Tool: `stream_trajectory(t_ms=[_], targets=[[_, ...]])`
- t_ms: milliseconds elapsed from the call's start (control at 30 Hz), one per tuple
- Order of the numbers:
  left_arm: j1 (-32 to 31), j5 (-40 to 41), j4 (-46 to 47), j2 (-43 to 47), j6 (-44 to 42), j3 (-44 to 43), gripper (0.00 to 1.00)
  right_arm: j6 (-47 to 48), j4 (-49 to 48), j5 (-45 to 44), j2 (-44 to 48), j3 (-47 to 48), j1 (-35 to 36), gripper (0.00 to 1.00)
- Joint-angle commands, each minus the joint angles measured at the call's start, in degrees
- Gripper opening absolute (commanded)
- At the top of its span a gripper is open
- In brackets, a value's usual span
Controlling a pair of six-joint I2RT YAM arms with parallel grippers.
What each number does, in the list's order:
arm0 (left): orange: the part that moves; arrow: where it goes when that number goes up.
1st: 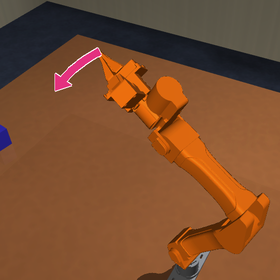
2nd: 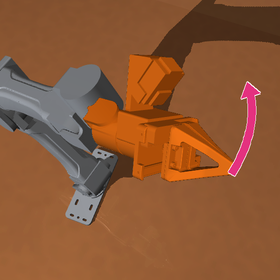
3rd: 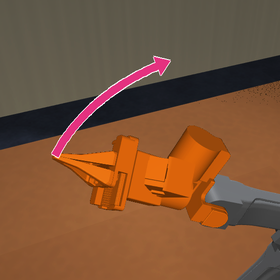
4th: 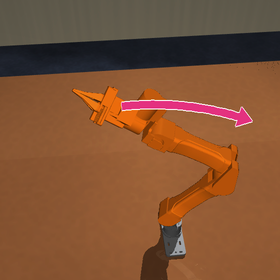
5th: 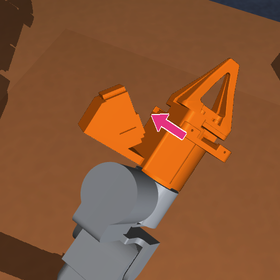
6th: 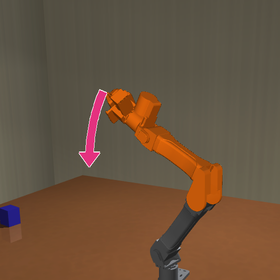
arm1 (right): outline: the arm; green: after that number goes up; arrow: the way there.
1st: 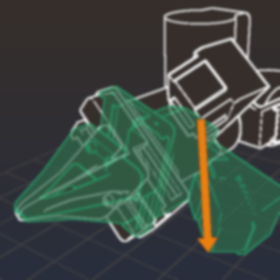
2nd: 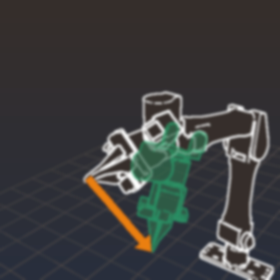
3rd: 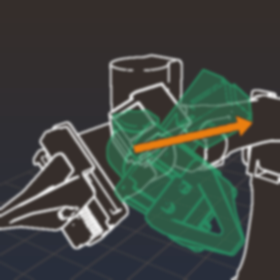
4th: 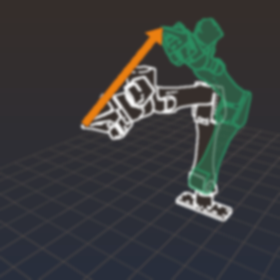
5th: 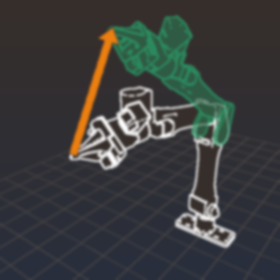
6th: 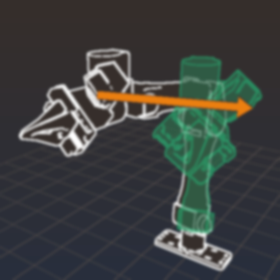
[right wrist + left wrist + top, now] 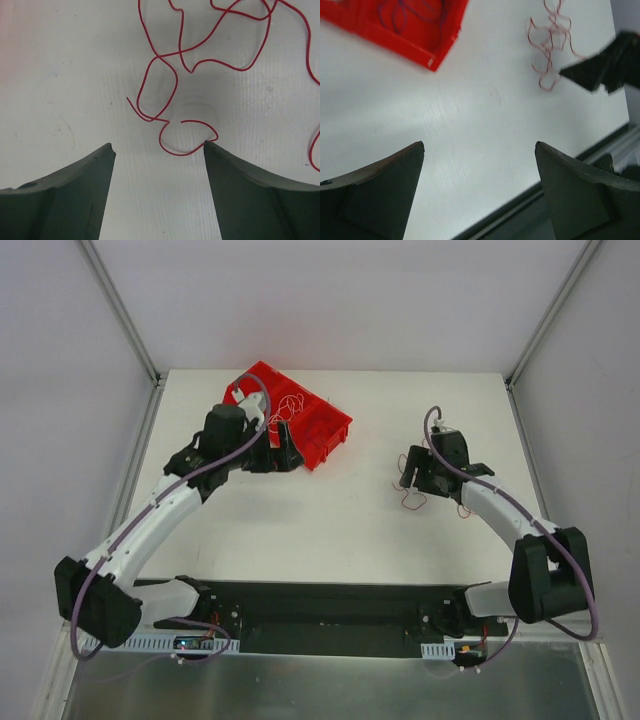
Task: Untangle the cables
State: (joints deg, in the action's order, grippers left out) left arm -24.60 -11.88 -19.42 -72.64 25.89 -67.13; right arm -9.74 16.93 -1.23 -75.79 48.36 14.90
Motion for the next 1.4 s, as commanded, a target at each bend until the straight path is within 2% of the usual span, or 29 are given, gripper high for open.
stream_trajectory(t_ms=[0, 100, 233, 367, 500, 633, 767, 833, 933, 1033, 1200, 1300, 1367], targets=[[-4.6, -10.1, 2.5, 13.0, 0.6, 12.1, 0.92, 5.7, -7.1, 2.0, -5.0, 3.1, 1.8, 0.71], [-6.9, -12.5, 4.0, 17.4, 3.3, 18.7, 0.91, 6.6, -6.1, -2.7, -8.9, 6.0, 3.9, 0.63], [-8.1, -13.1, 4.1, 21.4, 4.8, 22.3, 0.91, 8.9, -5.9, -12.0, -11.5, 8.1, 7.7, 0.60], [-8.2, -10.8, 3.9, 23.9, 4.0, 22.9, 0.92, 8.9, -5.4, -14.9, -15.3, 10.3, 8.4, 0.56], [-8.2, -11.3, 3.7, 24.3, 3.7, 21.7, 0.93, 7.1, -3.8, -16.5, -18.8, 12.5, 8.7, 0.43], [-8.2, -12.3, 3.1, 23.4, 2.6, 20.5, 0.93, 6.1, -1.2, -18.4, -22.3, 15.5, 10.1, 0.41], [-8.2, -12.7, 2.5, 23.7, 1.7, 19.8, 0.93, 4.9, 0.6, -18.5, -22.4, 16.2, 10.8, 0.13], [-8.2, -12.5, 1.9, 23.9, 1.4, 19.1, 0.93, 4.1, 1.6, -19.0, -20.2, 15.7, 10.9, 0.00], [-8.2, -13.1, 1.3, 24.5, 0.7, 18.1, 0.93, 3.6, 2.0, -17.9, -11.8, 12.7, 10.9, 0.00], [-8.2, -12.5, 1.2, 25.2, 0.3, 17.7, 0.93, 5.0, 2.5, -13.8, 2.6, 9.0, 10.9, 0.00], [-8.1, -13.8, 1.3, 24.2, -0.6, 16.2, 0.94, 7.0, 3.3, -5.7, 19.9, 8.5, 10.9, 0.00], [-8.1, -14.8, 1.8, 23.6, -1.5, 14.1, 0.94, 7.7, 2.6, 2.7, 25.7, 9.1, 10.9, 0.00], [-8.1, -15.9, 3.0, 23.7, -1.4, 13.9, 0.94, 7.9, 1.0, 4.7, 28.3, 8.8, 10.9, 0.00]])
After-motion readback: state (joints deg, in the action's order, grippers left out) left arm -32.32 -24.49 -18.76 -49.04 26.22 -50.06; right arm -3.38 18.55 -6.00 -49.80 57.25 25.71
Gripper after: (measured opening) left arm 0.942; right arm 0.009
